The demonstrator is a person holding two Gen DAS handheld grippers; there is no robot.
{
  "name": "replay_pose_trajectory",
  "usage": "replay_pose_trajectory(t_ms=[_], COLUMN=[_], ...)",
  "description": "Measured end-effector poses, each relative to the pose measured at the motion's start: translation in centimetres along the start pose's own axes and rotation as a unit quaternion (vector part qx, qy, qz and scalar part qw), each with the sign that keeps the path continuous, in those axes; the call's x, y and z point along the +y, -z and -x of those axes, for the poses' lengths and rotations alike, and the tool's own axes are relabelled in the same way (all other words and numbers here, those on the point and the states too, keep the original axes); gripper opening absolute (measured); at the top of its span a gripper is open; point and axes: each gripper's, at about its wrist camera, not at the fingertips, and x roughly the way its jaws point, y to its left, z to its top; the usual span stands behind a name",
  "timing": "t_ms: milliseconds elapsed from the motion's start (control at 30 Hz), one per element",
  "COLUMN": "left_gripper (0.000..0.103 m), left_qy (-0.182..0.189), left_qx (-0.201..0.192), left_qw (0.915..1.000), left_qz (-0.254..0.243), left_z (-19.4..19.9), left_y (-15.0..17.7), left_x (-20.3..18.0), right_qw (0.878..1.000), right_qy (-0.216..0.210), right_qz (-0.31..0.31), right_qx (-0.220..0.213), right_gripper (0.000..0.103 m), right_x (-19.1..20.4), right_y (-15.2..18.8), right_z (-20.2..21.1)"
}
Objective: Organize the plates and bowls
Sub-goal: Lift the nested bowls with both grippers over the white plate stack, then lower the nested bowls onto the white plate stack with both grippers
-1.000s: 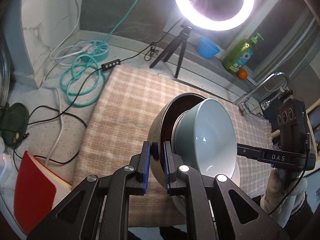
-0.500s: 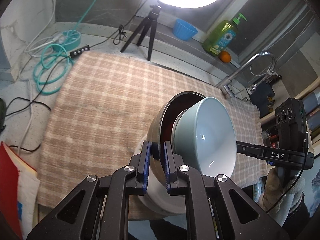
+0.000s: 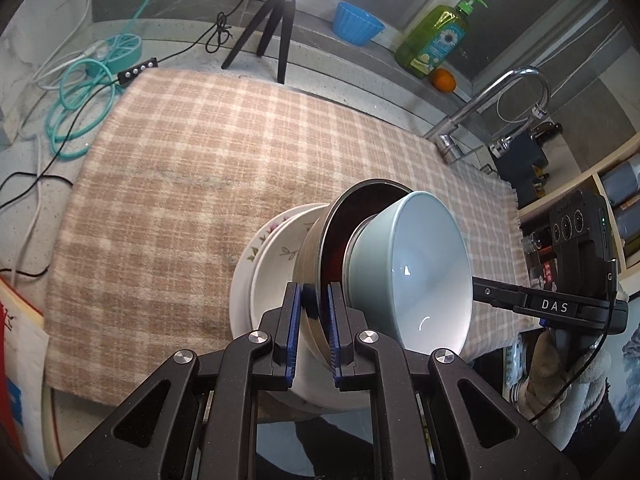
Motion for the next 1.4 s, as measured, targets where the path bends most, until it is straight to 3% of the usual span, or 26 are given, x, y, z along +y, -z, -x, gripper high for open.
replay_pose_trajectory(t_ms=[800,1067,1333,1400], left_gripper=[0.009,0.013,0.017,0.02], left_qy=[-0.007,-0.016,-0.043,-0.049], left_qx=[0.005,-0.007,-0.03,-0.036], left_qw=[1.0,0.9998,0.9975,0.9965], left_qz=[-0.001,-0.007,-0.047,-0.057], left_z=[-0.3,0.7,2.4,2.6], left_y=[0.6,1.0,1.9,2.1], left_x=[0.3,0.2,-1.5,-1.9], right_qw=[1.0,1.0,0.997,0.995], right_qy=[-0.001,0.012,0.045,0.056], right_qz=[-0.001,0.009,0.029,0.041], right_qx=[-0.009,-0.024,-0.056,-0.066], right_gripper=[0.015,0.017,0.019,0.027], right_x=[-0.3,-0.1,-0.2,0.0], right_y=[0.9,1.6,3.0,3.4], right_z=[0.5,1.6,3.6,4.1])
